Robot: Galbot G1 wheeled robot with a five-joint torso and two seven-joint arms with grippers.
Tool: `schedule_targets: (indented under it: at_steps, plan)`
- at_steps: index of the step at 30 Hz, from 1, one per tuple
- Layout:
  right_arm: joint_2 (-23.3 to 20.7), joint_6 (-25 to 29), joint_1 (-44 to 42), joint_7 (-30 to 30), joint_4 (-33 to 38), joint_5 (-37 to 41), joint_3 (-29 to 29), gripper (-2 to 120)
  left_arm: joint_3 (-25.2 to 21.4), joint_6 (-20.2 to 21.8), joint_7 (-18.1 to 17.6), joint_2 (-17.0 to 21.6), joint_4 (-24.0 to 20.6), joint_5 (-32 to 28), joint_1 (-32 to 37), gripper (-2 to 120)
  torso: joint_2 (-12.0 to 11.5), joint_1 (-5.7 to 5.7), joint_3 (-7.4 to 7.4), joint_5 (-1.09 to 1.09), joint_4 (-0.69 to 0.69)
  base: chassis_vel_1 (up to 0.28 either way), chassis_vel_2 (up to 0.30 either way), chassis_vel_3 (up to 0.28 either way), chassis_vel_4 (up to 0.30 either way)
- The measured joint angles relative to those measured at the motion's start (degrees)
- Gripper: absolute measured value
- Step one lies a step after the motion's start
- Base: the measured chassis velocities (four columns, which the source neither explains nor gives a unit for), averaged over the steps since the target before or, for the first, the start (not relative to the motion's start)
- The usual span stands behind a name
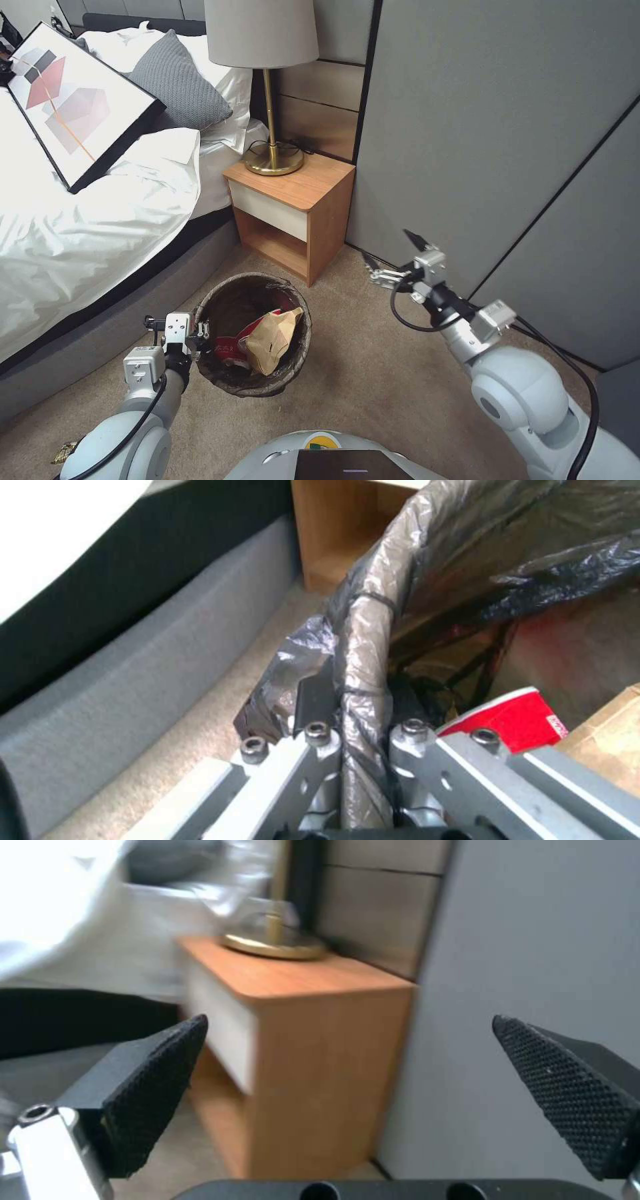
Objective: Pick up the trash bin, then pick up the garbage from the floor and place it into the trash bin.
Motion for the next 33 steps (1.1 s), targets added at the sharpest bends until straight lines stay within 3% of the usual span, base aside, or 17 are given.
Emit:
schedule_targets:
  at_steps: [2, 3, 6, 9, 20, 33]
  plan:
    - [6.55, 2.33, -4.65, -0.73, -0.17, -4.22, 2.03, 100, 0.03, -0.17, 0.27, -0.05, 0.00, 0.54, 0.02, 2, 0.00, 0.00, 0.00, 0.01, -0.03, 0.000, 0.000, 0.000, 0.000]
    - [6.55, 2.33, -4.65, -0.73, -0.17, -4.22, 2.03, 100, 0.03, -0.17, 0.27, -0.05, 0.00, 0.54, 0.02, 2, 0.00, 0.00, 0.00, 0.01, -0.03, 0.000, 0.000, 0.000, 0.000]
    - [14.54, 5.53, -8.29, -0.86, -0.32, -8.79, 3.31, 100, -0.46, -0.77, 0.97, -0.24, 0.00, 2.54, -0.12, 2, 0.00, 0.00, 0.00, -0.01, -0.01, 0.000, 0.000, 0.000, 0.000]
    - [17.57, 7.13, -9.65, -0.81, -0.31, -10.92, 3.24, 100, -0.98, -1.09, 1.28, -0.26, 0.00, 3.34, -0.21, 2, 0.00, 0.00, 0.00, -0.01, 0.01, 0.000, 0.000, 0.000, 0.000]
    - [21.91, 10.95, -11.87, -0.05, 0.66, -14.52, 4.14, 100, -1.07, -1.26, 1.62, -0.56, 0.00, 4.43, -0.23, 2, 0.00, 0.00, 0.00, -0.01, -0.01, 0.000, 0.000, 0.000, 0.000]
    - [21.25, 11.39, -10.97, -0.12, -0.04, -13.51, 5.97, 100, -0.89, -0.87, 1.91, -0.80, 0.00, 4.85, 0.16, 2, 0.00, 0.00, 0.00, 0.00, 0.00, 0.000, 0.000, 0.000, 0.000]
